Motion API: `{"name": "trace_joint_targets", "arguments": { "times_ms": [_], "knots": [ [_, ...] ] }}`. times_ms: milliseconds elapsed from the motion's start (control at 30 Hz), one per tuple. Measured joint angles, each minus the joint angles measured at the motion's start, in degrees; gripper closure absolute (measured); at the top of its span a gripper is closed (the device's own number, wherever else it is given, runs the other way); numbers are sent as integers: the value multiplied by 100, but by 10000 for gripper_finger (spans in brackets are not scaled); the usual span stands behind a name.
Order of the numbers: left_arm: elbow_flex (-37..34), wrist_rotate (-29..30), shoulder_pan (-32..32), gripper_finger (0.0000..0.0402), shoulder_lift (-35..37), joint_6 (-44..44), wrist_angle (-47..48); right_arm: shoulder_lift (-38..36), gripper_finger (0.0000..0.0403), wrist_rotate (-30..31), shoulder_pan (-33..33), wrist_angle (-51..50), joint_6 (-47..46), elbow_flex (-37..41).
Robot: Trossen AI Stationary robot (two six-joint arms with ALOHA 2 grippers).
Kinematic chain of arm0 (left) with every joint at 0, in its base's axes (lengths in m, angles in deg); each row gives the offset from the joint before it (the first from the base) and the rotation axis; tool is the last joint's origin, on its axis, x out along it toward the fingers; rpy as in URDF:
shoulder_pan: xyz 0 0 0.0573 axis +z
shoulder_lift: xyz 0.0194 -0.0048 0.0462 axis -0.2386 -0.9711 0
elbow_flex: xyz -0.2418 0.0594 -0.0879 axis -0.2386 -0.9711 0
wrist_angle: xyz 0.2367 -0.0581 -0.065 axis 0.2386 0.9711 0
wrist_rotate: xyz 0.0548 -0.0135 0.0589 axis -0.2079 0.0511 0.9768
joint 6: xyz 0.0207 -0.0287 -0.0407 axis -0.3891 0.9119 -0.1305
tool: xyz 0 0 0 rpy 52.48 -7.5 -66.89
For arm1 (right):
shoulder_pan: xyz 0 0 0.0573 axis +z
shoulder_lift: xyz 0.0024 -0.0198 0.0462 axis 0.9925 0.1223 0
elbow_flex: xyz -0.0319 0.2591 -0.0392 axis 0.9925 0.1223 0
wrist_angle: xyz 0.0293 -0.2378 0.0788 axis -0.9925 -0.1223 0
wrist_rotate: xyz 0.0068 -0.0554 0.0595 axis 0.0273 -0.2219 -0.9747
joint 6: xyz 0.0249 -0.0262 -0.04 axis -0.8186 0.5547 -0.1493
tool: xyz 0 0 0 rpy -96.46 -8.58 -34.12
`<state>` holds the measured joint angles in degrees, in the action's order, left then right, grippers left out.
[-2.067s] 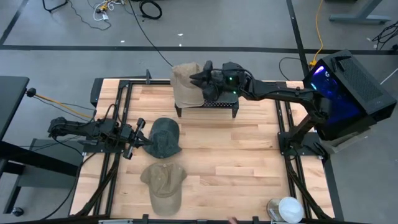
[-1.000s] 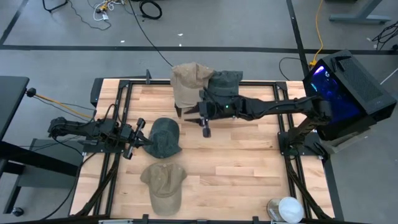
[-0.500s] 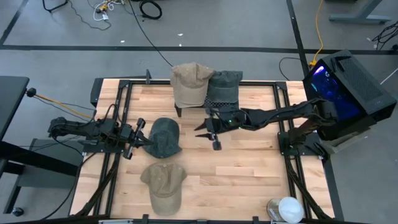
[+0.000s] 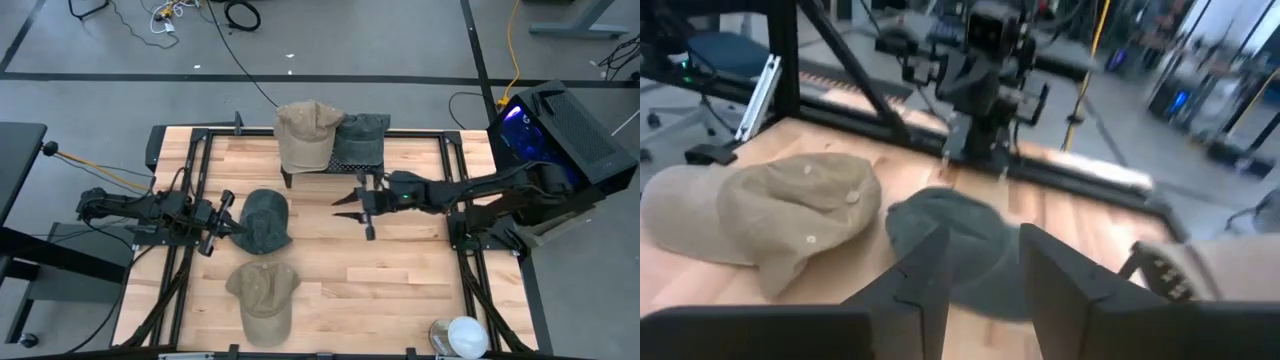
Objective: Pick & Place hat
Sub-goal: Move the black cap to the center of the table
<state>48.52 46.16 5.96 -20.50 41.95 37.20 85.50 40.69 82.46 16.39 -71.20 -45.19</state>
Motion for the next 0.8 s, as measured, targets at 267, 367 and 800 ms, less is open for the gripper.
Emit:
{"name": "trace_joint_targets", "arguments": {
  "times_ms": [267, 367, 800],
  "knots": [
    [1, 0, 0, 399, -6, 0, -5, -759, 360, 4, 0, 628, -6, 1109],
    [1, 0, -2, 399, -4, 0, -5, -1043, 393, 80, 0, 805, -6, 1502],
    [1, 2, -1, 399, -4, 0, -13, -2460, 401, 272, 0, 855, 37, 2813]
  ]
}}
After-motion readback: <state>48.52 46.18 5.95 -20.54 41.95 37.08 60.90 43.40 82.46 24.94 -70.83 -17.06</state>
